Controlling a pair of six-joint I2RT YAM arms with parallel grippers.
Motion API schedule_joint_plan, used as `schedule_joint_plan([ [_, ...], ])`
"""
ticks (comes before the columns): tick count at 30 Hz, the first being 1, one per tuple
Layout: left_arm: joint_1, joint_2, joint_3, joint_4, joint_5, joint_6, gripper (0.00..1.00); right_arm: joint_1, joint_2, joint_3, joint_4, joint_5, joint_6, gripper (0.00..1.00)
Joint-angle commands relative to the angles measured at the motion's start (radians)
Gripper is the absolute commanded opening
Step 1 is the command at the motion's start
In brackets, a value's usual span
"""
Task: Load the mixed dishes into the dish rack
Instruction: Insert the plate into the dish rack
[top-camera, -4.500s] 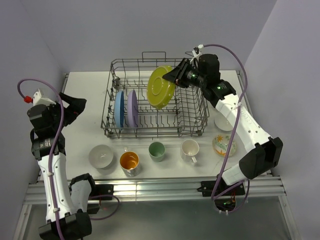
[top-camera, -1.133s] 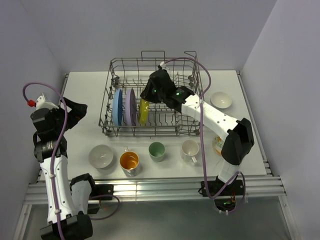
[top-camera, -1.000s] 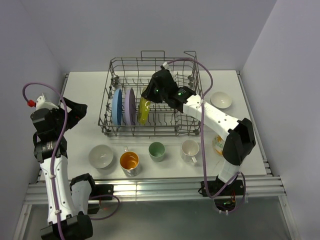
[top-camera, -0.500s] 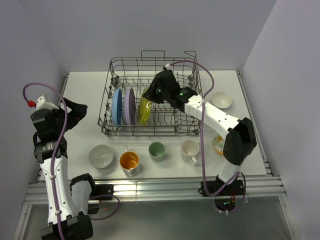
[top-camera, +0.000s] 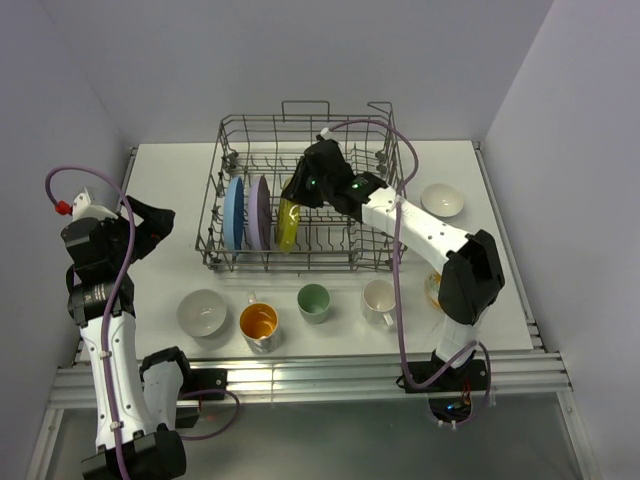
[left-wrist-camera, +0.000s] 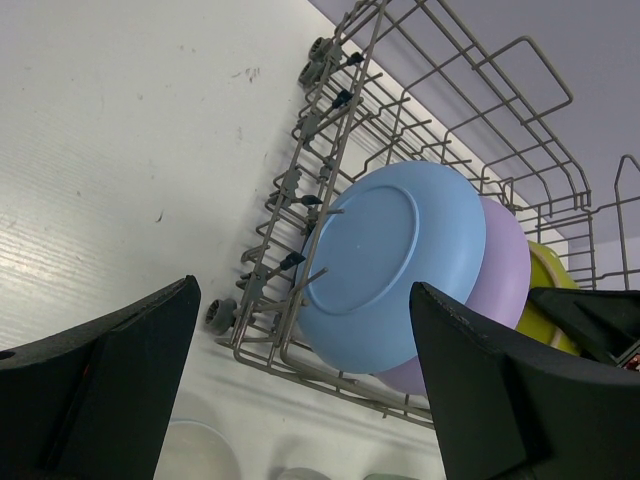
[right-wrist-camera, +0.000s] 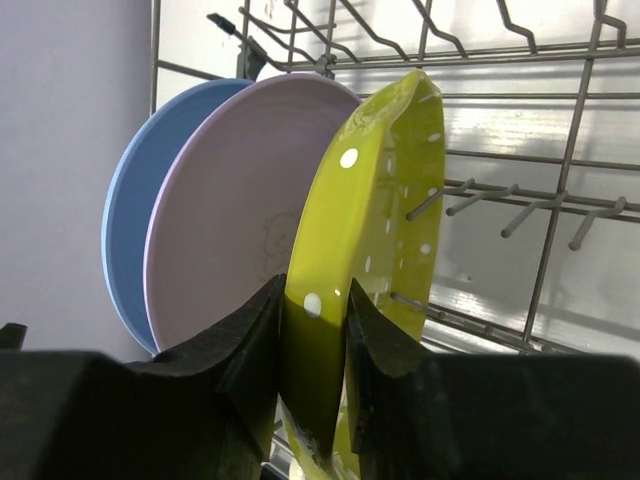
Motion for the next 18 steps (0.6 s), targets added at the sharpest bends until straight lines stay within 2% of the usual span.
schedule_joint_plan([
  [1, -0.001, 0.000, 0.014, 0.030, 0.001, 0.005, 0.93, 0.024, 0.050, 0.072, 0.012, -0.020, -0.047, 0.35],
  [4, -0.001, 0.001, 0.017, 0.027, 0.000, 0.008, 0.93, 0.043, 0.077, 0.117, -0.004, -0.014, -0.071, 0.40],
  [12, -0.001, -0.002, 0.024, 0.022, 0.000, 0.014, 0.93, 0.076, 0.120, 0.158, -0.018, 0.034, -0.113, 0.45],
  [16, -0.003, -0.005, 0.024, 0.019, -0.002, 0.017, 0.93, 0.081, 0.119, 0.163, -0.017, 0.043, -0.134, 0.58],
  [18, -0.001, -0.005, 0.024, 0.021, 0.000, 0.015, 0.93, 0.083, 0.113, 0.155, -0.011, 0.042, -0.136, 0.60],
])
